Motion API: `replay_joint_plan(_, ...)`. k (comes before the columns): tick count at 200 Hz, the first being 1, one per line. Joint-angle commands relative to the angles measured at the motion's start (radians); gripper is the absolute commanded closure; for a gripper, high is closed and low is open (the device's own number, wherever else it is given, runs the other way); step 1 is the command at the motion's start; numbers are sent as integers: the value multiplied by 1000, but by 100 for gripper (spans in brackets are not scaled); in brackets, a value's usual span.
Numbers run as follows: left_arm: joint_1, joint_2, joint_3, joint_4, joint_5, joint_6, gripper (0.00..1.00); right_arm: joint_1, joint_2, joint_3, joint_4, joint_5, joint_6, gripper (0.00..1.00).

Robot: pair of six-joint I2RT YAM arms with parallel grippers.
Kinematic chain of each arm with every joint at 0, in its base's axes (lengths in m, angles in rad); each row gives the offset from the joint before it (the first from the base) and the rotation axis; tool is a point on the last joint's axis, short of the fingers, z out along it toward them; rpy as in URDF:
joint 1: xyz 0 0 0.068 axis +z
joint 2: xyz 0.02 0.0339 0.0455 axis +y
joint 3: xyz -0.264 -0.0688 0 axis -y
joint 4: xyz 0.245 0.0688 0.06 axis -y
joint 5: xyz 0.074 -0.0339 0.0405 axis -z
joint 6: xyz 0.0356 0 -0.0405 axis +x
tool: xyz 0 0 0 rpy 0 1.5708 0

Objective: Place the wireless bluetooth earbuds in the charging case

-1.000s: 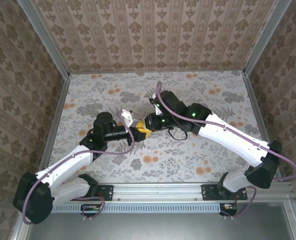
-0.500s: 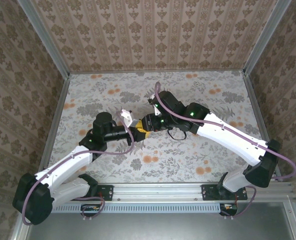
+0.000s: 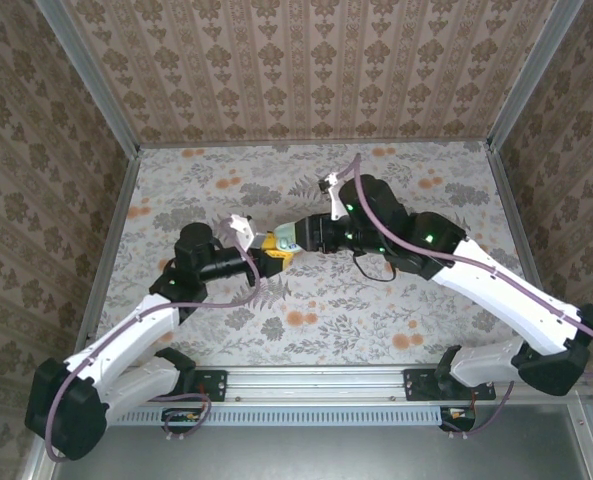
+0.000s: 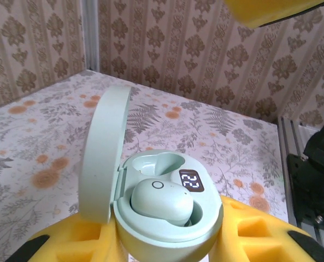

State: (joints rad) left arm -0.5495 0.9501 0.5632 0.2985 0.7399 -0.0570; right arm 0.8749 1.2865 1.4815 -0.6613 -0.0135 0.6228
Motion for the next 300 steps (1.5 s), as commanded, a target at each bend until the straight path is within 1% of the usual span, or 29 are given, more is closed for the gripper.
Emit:
replay_joint_plan(1,36,-42,-24,20,36,-50,81,-19,-28,-34,14,59,-24,54)
replay_joint_plan(29,86,-73,-45,10,50,-76,82,-36,-50,-47,-11,76,-29,54)
replay_joint_plan(40,88,-86,-50,10,54,-88,82,-43,-57,-62,-15,83,-31,53)
replay_joint_plan(42,112,-89,-52,9,55,-90,82,-44,-59,-65,-16,84,-31,53)
replay_joint_plan(45,122,-93,-54,9,56,-94,82,-47,-62,-71,-15,85,-31,53)
replay_joint_plan(63,144,-117,-65,0,55,-106,82,-69,-65,-113,-16,82,-24,52)
replay_joint_plan(86,155,-145,-62,-93,22,-82,82,-119,-51,-186,18,31,7,51)
replay_joint_plan(118,157,-209,-85,-140,-2,-75,82,-167,30,-262,67,-30,38,51)
replay_joint_plan(135,157,-247,-95,-166,-25,-75,82,-184,98,-271,82,-51,32,51)
replay_joint_plan(142,158,-260,-97,-184,-39,-76,82,-190,158,-268,91,-56,26,51)
replay_joint_plan(163,158,-286,-92,-233,-52,-69,82,-203,295,-224,96,-59,1,51)
replay_joint_plan(198,160,-331,-93,-287,-64,-76,82,-205,539,-62,61,-72,-36,52)
replay_joint_plan(225,160,-371,-112,-305,-88,-90,82,-203,678,53,31,-54,-61,52)
replay_joint_plan(247,161,-396,-120,-318,-91,-104,82,-203,752,129,-6,-15,-83,53)
replay_joint_plan(274,159,-402,-106,-349,-91,-112,82,-203,787,163,-15,47,-99,55)
replay_joint_plan(300,157,-402,-107,-347,-91,-126,82,-205,841,216,-32,62,-117,56)
